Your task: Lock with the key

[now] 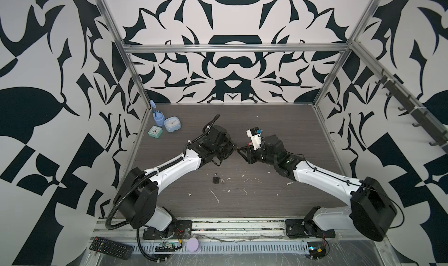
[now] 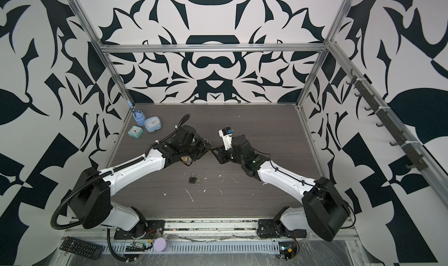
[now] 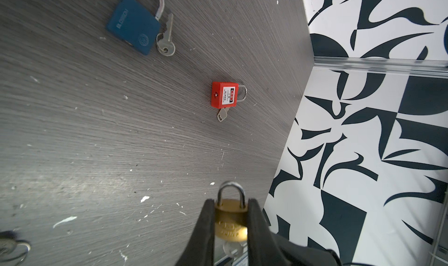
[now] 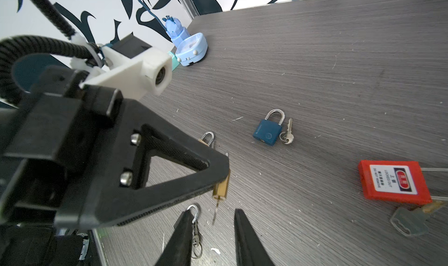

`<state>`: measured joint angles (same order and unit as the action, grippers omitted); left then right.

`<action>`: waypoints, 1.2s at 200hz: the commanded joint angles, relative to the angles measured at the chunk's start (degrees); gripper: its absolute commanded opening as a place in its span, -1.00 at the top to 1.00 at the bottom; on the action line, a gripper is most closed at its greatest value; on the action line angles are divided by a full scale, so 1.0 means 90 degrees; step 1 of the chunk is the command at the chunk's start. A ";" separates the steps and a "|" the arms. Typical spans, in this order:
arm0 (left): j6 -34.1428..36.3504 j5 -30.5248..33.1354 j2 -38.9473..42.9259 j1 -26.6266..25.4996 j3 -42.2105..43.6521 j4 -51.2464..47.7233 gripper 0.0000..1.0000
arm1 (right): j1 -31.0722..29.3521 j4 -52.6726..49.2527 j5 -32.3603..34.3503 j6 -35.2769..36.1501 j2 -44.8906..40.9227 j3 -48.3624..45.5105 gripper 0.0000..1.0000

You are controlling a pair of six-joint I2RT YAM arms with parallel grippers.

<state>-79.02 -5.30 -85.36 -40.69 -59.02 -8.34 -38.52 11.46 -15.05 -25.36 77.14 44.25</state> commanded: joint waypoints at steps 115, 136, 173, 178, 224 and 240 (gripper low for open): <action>0.0129 0.0219 0.0071 0.0048 0.0015 -0.0072 1.00 | -0.0117 0.0440 -0.0076 -0.0245 0.0392 0.0455 0.56; 0.0129 0.0228 0.0071 0.0048 0.0015 -0.0066 1.00 | -0.0117 0.0555 -0.0105 -0.0340 0.0439 0.0432 0.56; 0.0107 0.0227 0.0106 0.0043 0.0043 -0.0033 1.00 | -0.0109 0.0748 -0.0125 -0.0509 0.0542 0.0396 0.40; 0.0104 0.0223 0.0110 0.0048 0.0043 -0.0026 1.00 | -0.0112 0.0780 -0.0116 -0.0525 0.0563 0.0397 0.40; -0.0002 0.0112 0.0110 0.0059 0.0093 0.0080 1.00 | -0.0114 0.1004 -0.0096 -0.0672 0.0702 0.0371 0.45; -0.0034 0.0056 0.0110 0.0055 0.0130 0.0155 1.00 | -0.0114 0.1066 -0.0076 -0.0709 0.0749 0.0379 0.51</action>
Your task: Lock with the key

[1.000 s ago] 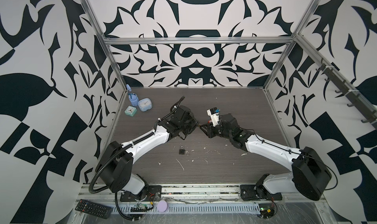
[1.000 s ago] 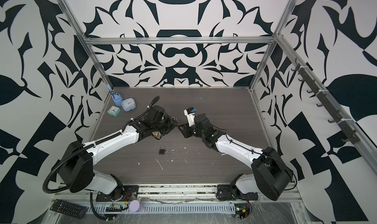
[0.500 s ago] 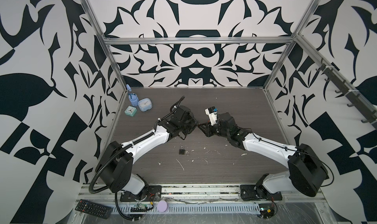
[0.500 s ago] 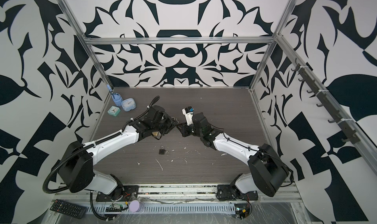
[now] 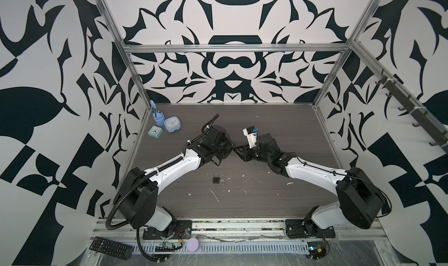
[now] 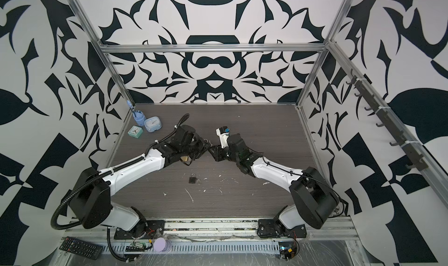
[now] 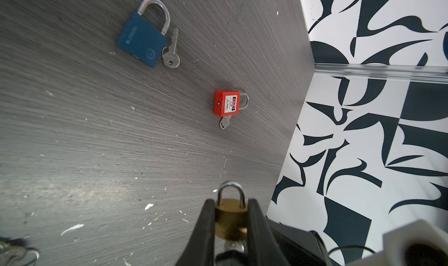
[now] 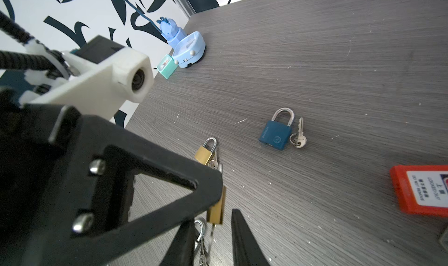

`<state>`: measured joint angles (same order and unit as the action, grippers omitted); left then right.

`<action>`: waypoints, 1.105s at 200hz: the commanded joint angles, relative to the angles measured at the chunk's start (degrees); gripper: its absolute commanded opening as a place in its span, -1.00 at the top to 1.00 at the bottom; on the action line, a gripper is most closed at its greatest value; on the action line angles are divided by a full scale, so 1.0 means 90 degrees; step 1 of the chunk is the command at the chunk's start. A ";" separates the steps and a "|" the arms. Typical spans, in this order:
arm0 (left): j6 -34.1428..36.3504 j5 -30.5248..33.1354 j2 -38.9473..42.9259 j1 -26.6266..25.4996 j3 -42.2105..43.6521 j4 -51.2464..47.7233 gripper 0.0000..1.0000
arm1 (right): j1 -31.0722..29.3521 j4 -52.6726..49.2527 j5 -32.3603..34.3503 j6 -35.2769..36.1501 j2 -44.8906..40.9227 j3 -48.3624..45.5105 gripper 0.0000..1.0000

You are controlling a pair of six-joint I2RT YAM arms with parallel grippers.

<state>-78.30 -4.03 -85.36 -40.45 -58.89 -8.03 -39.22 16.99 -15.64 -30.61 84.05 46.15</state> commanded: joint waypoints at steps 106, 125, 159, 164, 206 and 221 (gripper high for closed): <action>-0.0085 -0.0153 0.0226 0.0031 0.0268 0.0392 0.54 | -0.0035 0.0699 0.0058 -0.0294 -0.0026 0.0052 0.97; 0.0017 -0.0123 0.0299 0.0031 0.0351 0.0517 0.28 | -0.0037 0.0709 0.0076 -0.0302 -0.0090 0.0017 1.00; 0.0099 -0.0216 0.0347 0.0026 0.0508 0.0833 0.02 | -0.0036 0.0821 0.0038 -0.0390 -0.0169 -0.0047 1.00; 0.0097 -0.0226 0.0353 0.0031 0.0518 0.0839 0.02 | -0.0037 0.0850 0.0034 -0.0407 -0.0181 -0.0063 1.00; 0.0117 -0.0092 0.0460 0.0031 0.0621 0.0961 0.27 | -0.0037 0.0889 -0.0095 -0.0489 -0.0161 -0.0069 1.00; 0.0146 -0.0032 0.0464 0.0031 0.0613 0.0957 0.34 | -0.0037 0.0918 -0.0194 -0.0530 -0.0159 -0.0079 1.00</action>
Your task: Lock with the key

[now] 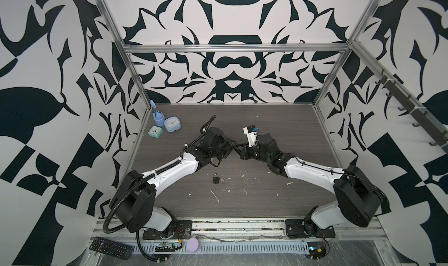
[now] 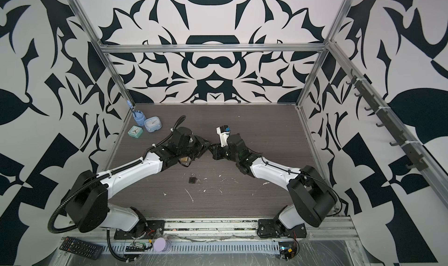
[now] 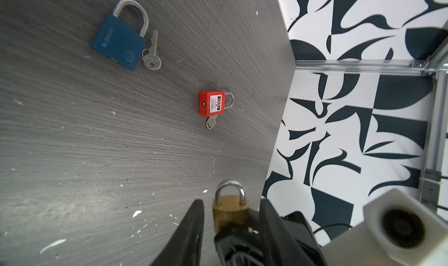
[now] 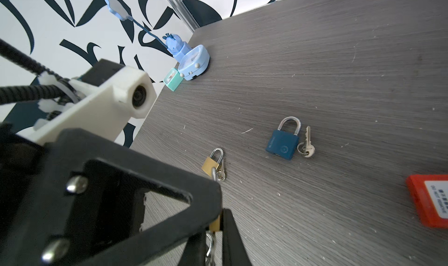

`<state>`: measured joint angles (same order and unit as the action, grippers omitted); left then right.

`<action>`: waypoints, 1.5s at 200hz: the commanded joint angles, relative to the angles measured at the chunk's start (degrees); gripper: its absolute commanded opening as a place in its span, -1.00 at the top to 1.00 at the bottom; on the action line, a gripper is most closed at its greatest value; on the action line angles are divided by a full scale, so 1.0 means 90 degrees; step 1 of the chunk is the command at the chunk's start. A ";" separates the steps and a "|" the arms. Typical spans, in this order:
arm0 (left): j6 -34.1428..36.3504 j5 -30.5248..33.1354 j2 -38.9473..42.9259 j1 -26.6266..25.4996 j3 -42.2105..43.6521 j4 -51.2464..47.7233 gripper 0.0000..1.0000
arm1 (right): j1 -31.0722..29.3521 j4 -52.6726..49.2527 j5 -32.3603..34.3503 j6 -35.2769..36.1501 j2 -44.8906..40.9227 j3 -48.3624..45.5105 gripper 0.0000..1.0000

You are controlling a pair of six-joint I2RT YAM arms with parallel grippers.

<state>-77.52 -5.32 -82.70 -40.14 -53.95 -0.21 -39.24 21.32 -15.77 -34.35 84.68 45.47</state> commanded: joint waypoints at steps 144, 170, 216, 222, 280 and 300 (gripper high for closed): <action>0.0052 0.0136 0.0110 -0.0003 -0.0109 -0.0238 0.95 | -0.0048 0.0280 -0.0333 0.0251 -0.0312 -0.0072 0.73; 0.0058 0.0280 0.0174 -0.0003 -0.0074 -0.0304 1.00 | -0.0044 0.0160 -0.0227 0.0354 -0.0511 -0.0163 0.52; 0.0095 0.0416 0.0207 0.0016 -0.0074 -0.0328 1.00 | -0.0044 -0.0162 -0.0058 0.0509 -0.1104 -0.0464 0.24; 0.0097 0.0416 0.0204 0.0017 -0.0079 -0.0328 1.00 | -0.0044 -0.0211 -0.0033 0.0525 -0.1200 -0.0512 0.23; 0.0104 0.0240 0.0097 0.0017 -0.0180 -0.0328 1.00 | -0.0036 -0.0474 0.0103 0.0791 -0.1441 -0.0671 0.27; 0.0107 0.0240 0.0091 0.0017 -0.0196 -0.0361 1.00 | -0.0039 -0.0443 -0.0072 0.0835 -0.1222 -0.0559 0.28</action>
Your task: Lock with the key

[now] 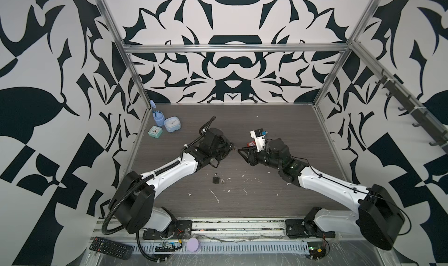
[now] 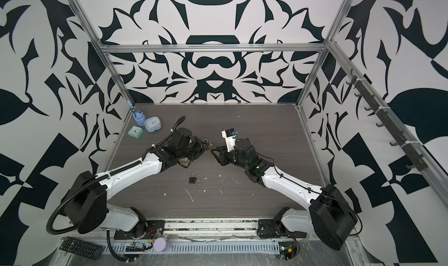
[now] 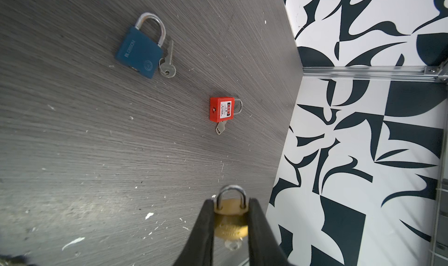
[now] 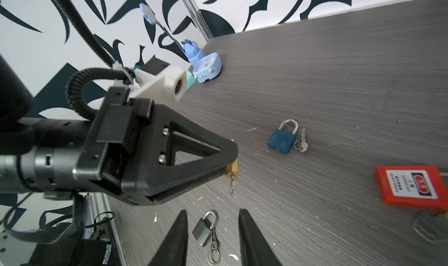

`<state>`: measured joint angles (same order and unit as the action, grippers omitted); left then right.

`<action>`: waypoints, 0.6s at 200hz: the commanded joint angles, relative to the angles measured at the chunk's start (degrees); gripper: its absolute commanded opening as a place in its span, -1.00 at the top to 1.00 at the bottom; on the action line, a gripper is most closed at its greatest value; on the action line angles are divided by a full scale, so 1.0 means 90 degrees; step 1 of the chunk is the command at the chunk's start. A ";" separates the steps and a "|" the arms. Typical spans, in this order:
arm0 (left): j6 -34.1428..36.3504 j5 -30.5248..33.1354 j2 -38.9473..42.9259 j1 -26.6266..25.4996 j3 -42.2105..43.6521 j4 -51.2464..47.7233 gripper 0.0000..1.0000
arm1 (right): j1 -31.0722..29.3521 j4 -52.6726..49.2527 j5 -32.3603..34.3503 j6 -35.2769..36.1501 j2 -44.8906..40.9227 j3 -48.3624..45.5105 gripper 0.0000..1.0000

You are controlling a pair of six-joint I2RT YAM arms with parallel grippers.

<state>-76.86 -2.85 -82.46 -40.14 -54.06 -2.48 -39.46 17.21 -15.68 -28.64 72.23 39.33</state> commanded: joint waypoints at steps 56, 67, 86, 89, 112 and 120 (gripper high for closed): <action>0.0038 -0.0141 0.0007 0.0017 -0.0197 -0.0175 1.00 | -0.0009 0.0148 -0.0347 0.0366 0.0579 0.0387 0.39; 0.0044 -0.0161 -0.0007 0.0017 -0.0206 -0.0184 1.00 | -0.0010 0.0167 -0.0321 0.0388 0.0616 0.0414 0.39; 0.0051 -0.0196 -0.0030 0.0017 -0.0216 -0.0191 1.00 | -0.0010 0.0254 -0.0289 0.0409 0.0673 0.0451 0.39; 0.0051 -0.0196 -0.0037 0.0017 -0.0221 -0.0193 1.00 | -0.0010 0.0264 -0.0289 0.0409 0.0683 0.0456 0.40; 0.0063 -0.0210 -0.0034 0.0017 -0.0223 -0.0194 1.00 | 0.0005 0.0275 -0.0299 0.0424 0.0782 0.0574 0.40; 0.0068 -0.0209 -0.0035 0.0017 -0.0219 -0.0201 1.00 | -0.0001 0.0258 -0.0291 0.0433 0.0831 0.0609 0.39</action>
<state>-76.60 -4.34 -82.46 -40.14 -54.33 -2.98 -39.46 17.58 -17.98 -26.00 79.15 41.91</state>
